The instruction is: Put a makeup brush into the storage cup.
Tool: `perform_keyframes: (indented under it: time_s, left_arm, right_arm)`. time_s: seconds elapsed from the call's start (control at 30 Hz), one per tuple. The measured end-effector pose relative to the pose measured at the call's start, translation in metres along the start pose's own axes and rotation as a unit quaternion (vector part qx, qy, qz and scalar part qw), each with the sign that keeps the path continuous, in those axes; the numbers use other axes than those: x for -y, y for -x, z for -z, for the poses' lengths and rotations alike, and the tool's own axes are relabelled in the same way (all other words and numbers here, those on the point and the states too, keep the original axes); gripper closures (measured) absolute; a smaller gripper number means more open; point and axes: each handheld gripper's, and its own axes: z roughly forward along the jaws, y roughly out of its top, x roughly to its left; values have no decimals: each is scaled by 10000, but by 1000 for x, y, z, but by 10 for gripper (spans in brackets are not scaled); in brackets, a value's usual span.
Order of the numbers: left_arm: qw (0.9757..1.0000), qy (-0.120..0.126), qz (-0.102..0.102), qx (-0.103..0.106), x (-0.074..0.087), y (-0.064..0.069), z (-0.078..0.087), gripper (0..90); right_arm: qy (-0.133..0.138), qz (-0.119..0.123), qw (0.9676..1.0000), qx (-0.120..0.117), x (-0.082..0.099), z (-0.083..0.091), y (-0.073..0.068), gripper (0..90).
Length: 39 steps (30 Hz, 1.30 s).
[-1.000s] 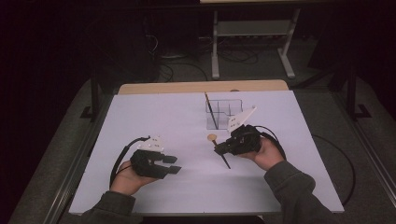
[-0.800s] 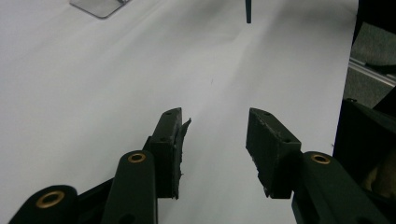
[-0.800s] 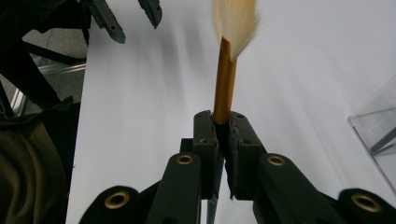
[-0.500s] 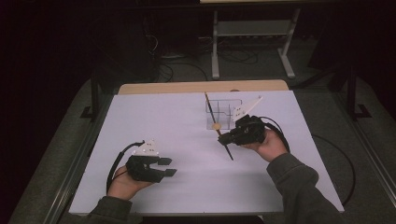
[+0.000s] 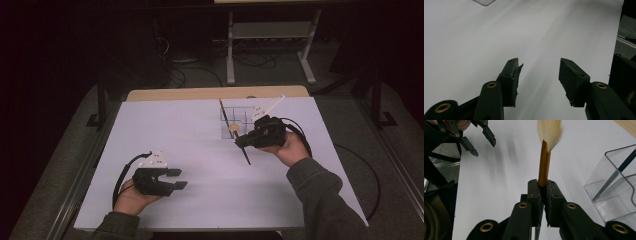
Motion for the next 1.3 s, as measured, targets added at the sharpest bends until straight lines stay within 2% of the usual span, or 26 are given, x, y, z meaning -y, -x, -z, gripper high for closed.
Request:
perform_keyframes:
  time_s: [0.2,0.27,0.3,0.6,0.63,0.83,0.87,1.3]
  left_arm:
    - [10000,58,56,-18,1,-1,2,465]
    - [10000,68,63,-34,1,-2,4,461]
    - [9999,87,52,-38,2,-2,4,458]
    - [9998,138,108,-60,4,-4,7,443]
    - [9999,128,93,-62,4,-4,6,439]
    - [9998,140,112,-42,4,-3,7,429]
    - [9998,136,104,-47,4,-3,7,429]
    - [9997,220,93,-80,5,-5,11,423]
  right_arm:
    - [-15,5,10000,22,-2,1,4,829]
    - [-17,-99,10000,-1,-3,1,4,829]
    - [-40,-25,10000,28,-3,1,6,829]
    - [-53,-69,9999,53,-10,3,11,829]
    - [-65,-2,10000,62,-11,3,12,829]
    - [-40,-85,9999,120,-16,7,15,829]
    - [-41,-31,9999,141,-17,8,16,829]
    - [15,-34,9998,216,-29,17,24,829]
